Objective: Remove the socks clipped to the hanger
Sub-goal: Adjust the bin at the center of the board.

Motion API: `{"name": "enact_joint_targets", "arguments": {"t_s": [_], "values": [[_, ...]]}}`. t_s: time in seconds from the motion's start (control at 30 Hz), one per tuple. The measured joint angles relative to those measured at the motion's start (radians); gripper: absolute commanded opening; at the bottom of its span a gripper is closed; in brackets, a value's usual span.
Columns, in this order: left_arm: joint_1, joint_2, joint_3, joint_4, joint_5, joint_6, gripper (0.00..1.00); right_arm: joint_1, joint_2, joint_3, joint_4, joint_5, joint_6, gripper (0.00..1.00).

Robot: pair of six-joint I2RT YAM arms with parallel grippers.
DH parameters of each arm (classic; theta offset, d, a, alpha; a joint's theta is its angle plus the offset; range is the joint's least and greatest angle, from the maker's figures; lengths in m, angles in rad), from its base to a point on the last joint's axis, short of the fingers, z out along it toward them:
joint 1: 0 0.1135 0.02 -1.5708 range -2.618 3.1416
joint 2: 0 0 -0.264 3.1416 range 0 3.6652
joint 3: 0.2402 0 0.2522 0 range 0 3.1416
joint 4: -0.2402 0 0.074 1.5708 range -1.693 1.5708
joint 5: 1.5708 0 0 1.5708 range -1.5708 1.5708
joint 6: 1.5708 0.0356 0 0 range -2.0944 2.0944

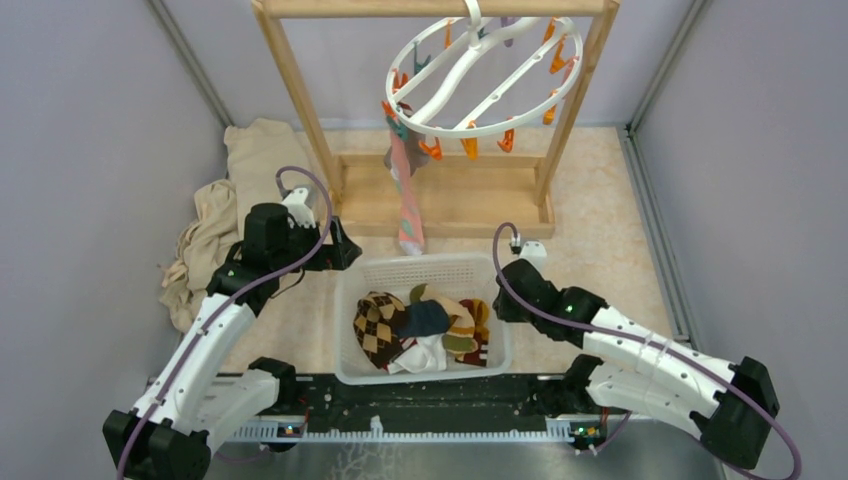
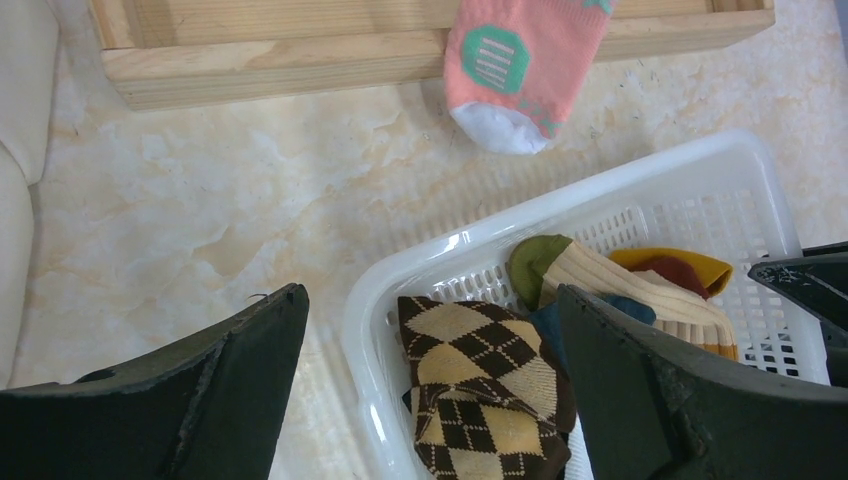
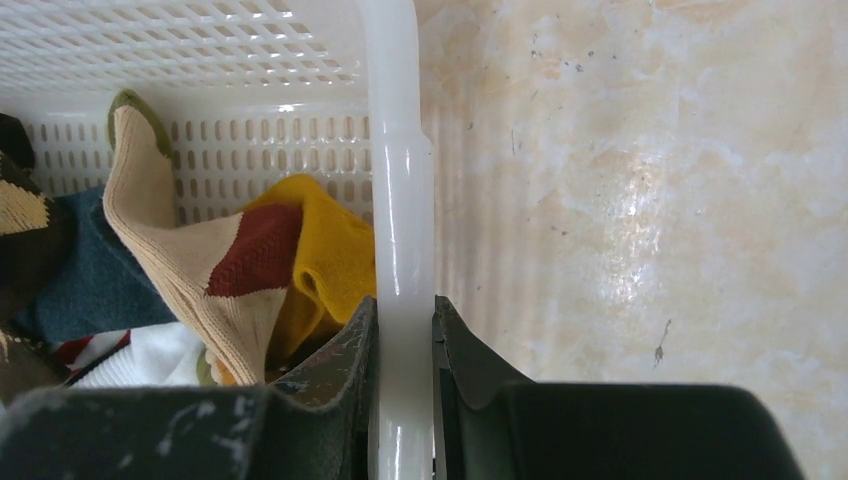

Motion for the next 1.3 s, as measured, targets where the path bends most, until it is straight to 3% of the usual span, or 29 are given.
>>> {"name": "enact_joint_targets", "arguments": {"t_s": [0.47, 0.57, 0.77, 0.83, 1.07, 1.3], "values": [[0.000, 0.000, -0.012, 0.008, 0.017, -0.014, 0.99, 0.000, -0.087, -0.043, -0.034, 0.054, 0.074, 0.00], [0.000, 0.000, -0.012, 0.008, 0.018, -0.015, 0.99, 0.000, -0.067, -0.043, -0.021, 0.053, 0.065, 0.09], [0.000, 0.000, -0.012, 0.007, 0.018, -0.018, 0.99, 0.000, -0.021, -0.014, 0.003, 0.050, 0.029, 0.49], [0.000, -0.002, -0.012, 0.007, 0.018, -0.017, 0.99, 0.000, -0.025, 0.006, -0.018, 0.059, 0.011, 0.55], [0.000, -0.009, -0.012, 0.007, 0.017, -0.017, 0.99, 0.000, -0.038, 0.169, -0.032, 0.109, -0.105, 0.57], [0.000, -0.009, -0.011, 0.007, 0.009, -0.017, 0.99, -0.002, 0.035, 0.209, 0.230, 0.071, -0.311, 0.56]]}}
